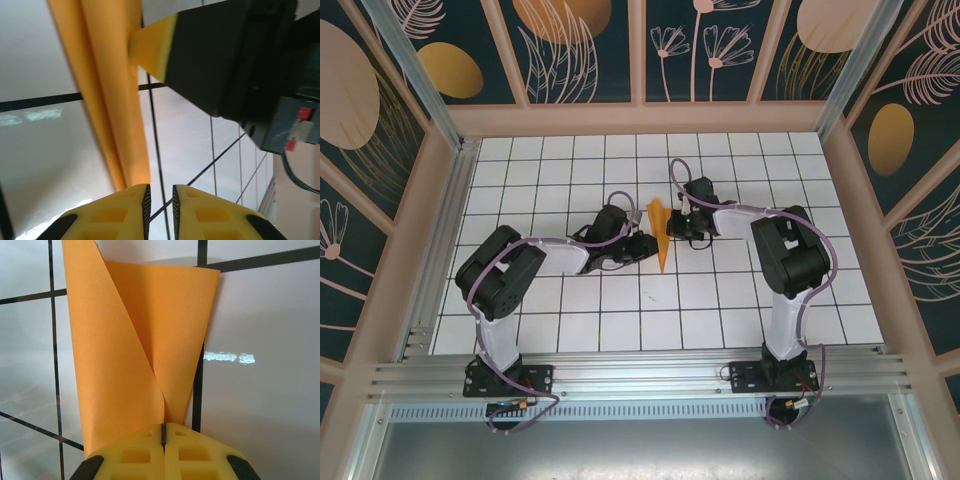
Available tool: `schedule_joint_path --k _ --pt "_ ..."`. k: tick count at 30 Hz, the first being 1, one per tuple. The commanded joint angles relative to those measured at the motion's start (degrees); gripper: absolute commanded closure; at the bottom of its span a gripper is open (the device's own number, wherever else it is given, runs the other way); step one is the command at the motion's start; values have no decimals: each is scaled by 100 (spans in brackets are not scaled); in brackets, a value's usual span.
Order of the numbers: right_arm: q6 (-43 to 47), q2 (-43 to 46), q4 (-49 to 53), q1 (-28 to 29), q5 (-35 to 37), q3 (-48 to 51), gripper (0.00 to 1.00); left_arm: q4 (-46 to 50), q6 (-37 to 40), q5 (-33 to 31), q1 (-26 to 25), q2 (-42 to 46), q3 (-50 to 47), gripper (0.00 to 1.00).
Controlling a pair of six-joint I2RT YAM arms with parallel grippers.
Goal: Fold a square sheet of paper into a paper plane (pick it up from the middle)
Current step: Fold the wing for the fifth time at the center of the table.
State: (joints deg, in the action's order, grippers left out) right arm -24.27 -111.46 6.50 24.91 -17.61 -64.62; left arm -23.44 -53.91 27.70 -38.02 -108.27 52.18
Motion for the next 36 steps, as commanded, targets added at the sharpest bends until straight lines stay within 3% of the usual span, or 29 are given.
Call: schedule_joint_path --k 1,11,36 --pt "115 -265 369 45 144 -24 100 -270 -61 164 10 -47 156 78" --pt "128 -307 360 50 29 -51 100 -170 -105 529 10 -548 563 79" --pt "107 -368 383 50 -6 -64 100 -105 -112 583 -29 -967 540 79"
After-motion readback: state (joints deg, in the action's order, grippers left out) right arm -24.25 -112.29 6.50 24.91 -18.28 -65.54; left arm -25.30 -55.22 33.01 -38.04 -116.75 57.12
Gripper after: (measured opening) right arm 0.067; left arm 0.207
